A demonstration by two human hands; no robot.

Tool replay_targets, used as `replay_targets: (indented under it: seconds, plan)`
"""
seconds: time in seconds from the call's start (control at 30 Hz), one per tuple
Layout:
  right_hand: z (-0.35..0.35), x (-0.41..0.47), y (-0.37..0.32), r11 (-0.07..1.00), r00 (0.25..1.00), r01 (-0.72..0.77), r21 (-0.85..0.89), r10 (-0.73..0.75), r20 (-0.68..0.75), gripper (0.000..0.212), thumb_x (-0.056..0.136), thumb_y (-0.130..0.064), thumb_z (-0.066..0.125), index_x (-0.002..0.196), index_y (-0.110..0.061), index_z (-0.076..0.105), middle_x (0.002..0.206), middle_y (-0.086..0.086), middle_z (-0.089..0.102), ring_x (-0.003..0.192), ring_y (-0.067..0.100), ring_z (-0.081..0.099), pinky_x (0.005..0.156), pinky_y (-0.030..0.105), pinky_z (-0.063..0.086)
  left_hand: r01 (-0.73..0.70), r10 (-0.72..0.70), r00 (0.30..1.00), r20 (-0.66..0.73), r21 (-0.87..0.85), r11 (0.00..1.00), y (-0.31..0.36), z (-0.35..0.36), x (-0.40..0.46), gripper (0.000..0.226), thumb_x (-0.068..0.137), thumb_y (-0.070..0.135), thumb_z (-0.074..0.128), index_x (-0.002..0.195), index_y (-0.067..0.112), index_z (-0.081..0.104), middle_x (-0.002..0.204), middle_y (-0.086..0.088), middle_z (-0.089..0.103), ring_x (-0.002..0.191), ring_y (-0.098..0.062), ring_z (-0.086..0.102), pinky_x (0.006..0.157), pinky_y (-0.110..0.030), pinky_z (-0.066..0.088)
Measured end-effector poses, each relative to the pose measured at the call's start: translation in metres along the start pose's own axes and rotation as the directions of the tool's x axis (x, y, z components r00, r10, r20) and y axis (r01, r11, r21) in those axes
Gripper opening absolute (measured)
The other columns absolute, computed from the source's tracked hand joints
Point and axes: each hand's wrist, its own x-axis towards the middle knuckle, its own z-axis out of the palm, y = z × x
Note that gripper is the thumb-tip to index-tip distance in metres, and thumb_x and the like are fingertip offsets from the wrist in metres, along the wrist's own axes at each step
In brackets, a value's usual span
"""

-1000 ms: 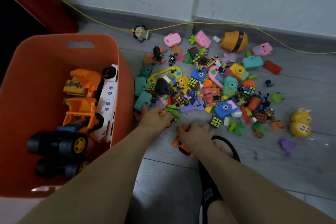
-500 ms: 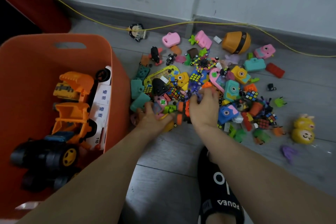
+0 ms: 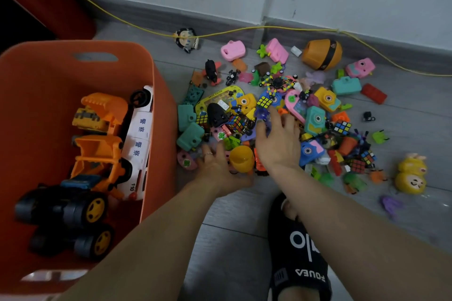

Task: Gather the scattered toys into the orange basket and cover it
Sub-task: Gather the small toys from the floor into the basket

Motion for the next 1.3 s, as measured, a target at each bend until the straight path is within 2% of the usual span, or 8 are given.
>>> replay_targets:
  seconds: [0.1,0.27,0.43,0.87,1.0,1.13,1.23,1.3]
  plan:
    - [-0.001,-0.001,0.012,0.997,1.000,-0.008,-0.078,0.010,0.025,0.055,0.098,-0.053,0.031,0.150,-0.035,0.026,0.153,0.003,0.028,0.136,0.034,0.028,0.103,0.056,0.035,-0.010,0.010,1.000,-0.007,-0.059,0.998,-0.003,0.000,0.001,0.123,0.042,0.064,0.081,0.143,0.039,0.015,0.153,-0.004,-0.003,0.141,-0.039,0.022,0.109,-0.049,0.036]
    - [-0.024,0.003,0.039,0.995,0.964,-0.050,-0.084,0.026,-0.263,0.049,0.099,-0.044,0.035,0.145,-0.027,0.041,0.143,0.010,0.043,0.125,0.036,0.042,0.097,0.051,0.039,0.015,-0.014,1.000,0.012,-0.106,0.994,0.002,0.000,0.004,0.129,0.050,0.059,0.087,0.149,0.042,0.006,0.157,-0.008,-0.011,0.146,-0.040,0.014,0.114,-0.047,0.029]
    - [-0.028,0.001,0.054,0.923,0.923,-0.384,-0.037,0.384,-0.003,0.057,0.096,-0.063,0.016,0.151,-0.048,0.013,0.161,0.006,0.011,0.145,0.035,0.010,0.109,0.064,0.023,0.057,-0.055,0.998,0.018,-0.136,0.989,0.018,0.004,0.007,0.120,0.051,0.063,0.085,0.146,0.051,0.013,0.155,-0.006,-0.008,0.144,-0.043,0.013,0.115,-0.051,0.028]
    - [-0.022,-0.015,0.051,0.967,0.957,-0.251,-0.042,0.255,0.139,0.056,0.096,-0.064,0.023,0.147,-0.044,0.024,0.152,0.003,0.017,0.135,0.043,0.014,0.103,0.053,0.031,0.014,-0.025,0.998,-0.062,-0.161,0.987,0.024,0.013,0.007,0.087,0.064,0.053,0.082,0.138,0.048,0.037,0.147,-0.011,0.008,0.131,-0.040,0.038,0.110,-0.034,0.035]
    - [-0.012,-0.012,0.055,0.973,0.965,-0.211,-0.090,0.222,0.140,0.062,0.089,-0.069,0.015,0.144,-0.043,0.025,0.151,0.001,0.025,0.138,0.038,0.016,0.100,0.052,0.029,0.011,-0.011,1.000,0.001,-0.226,0.974,0.022,0.009,0.008,0.062,0.075,0.041,0.078,0.130,0.044,0.049,0.136,-0.007,0.015,0.101,-0.023,0.046,0.099,-0.029,0.047]
    - [-0.009,-0.006,0.055,0.954,0.930,-0.286,-0.088,0.298,0.215,0.068,0.080,-0.070,0.004,0.138,-0.045,0.028,0.155,0.001,0.022,0.135,0.043,0.015,0.102,0.055,0.018,0.096,-0.057,0.990,0.127,-0.325,0.941,0.034,-0.001,0.006,0.060,0.081,0.050,0.070,0.136,0.046,0.044,0.134,-0.003,0.017,0.118,-0.023,0.037,0.072,-0.022,0.043]
    - [-0.014,0.000,0.053,0.960,0.905,-0.230,-0.160,0.272,0.326,0.057,0.090,-0.059,0.003,0.141,-0.047,0.025,0.160,-0.001,0.016,0.141,0.040,0.007,0.107,0.058,0.006,0.104,-0.068,0.986,0.155,-0.234,0.967,0.038,-0.001,0.008,0.085,0.064,0.074,0.071,0.138,0.053,0.034,0.149,-0.003,0.009,0.138,-0.032,0.027,0.092,-0.027,0.041]
    - [-0.021,0.005,0.052,0.955,0.880,-0.261,-0.137,0.294,0.372,0.054,0.097,-0.056,0.010,0.147,-0.042,0.023,0.160,0.000,0.020,0.146,0.033,0.002,0.112,0.057,0.002,0.102,-0.086,0.985,0.147,-0.103,0.989,0.040,0.004,0.010,0.100,0.043,0.086,0.070,0.131,0.059,0.031,0.153,-0.003,0.004,0.139,-0.040,0.024,0.106,-0.045,0.040]
